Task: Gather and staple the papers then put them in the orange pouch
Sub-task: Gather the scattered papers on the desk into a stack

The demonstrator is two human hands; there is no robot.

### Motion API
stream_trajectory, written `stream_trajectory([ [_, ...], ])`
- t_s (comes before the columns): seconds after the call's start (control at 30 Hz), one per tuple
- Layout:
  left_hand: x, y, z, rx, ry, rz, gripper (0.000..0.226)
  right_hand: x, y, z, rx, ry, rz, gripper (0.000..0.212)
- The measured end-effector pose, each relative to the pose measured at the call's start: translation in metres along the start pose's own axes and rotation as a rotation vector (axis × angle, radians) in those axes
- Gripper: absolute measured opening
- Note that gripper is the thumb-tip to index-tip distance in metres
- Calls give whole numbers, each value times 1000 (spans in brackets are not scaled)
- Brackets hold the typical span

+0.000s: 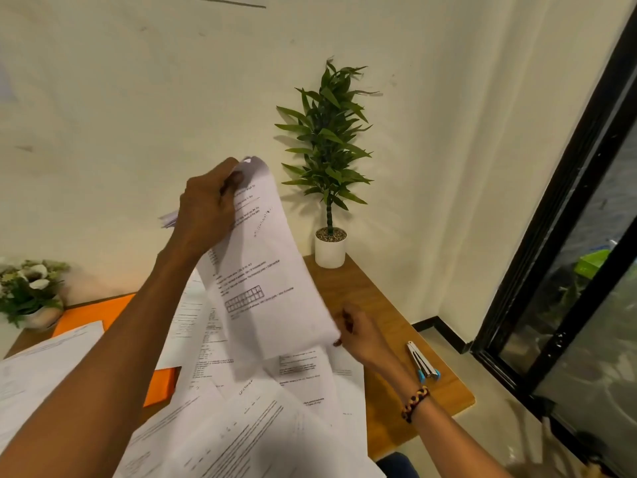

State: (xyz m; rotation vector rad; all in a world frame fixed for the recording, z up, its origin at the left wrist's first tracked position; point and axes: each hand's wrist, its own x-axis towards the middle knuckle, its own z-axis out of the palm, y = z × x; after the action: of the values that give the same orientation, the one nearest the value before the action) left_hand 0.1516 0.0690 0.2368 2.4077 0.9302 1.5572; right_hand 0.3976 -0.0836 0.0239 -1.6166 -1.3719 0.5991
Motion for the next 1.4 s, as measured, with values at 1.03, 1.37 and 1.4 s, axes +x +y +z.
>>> stream_trajectory([
  [1.03, -219, -47, 146, 178, -1014, -226, 34, -37, 65, 54, -391, 231, 276, 57],
  [1.37, -218, -41, 144, 193, -1015, -229, 33, -8, 57, 42, -182, 400, 574, 20],
  [1.4, -220, -43, 143, 184, -1012, -232, 32, -5, 55, 40, -157, 437, 580, 19],
])
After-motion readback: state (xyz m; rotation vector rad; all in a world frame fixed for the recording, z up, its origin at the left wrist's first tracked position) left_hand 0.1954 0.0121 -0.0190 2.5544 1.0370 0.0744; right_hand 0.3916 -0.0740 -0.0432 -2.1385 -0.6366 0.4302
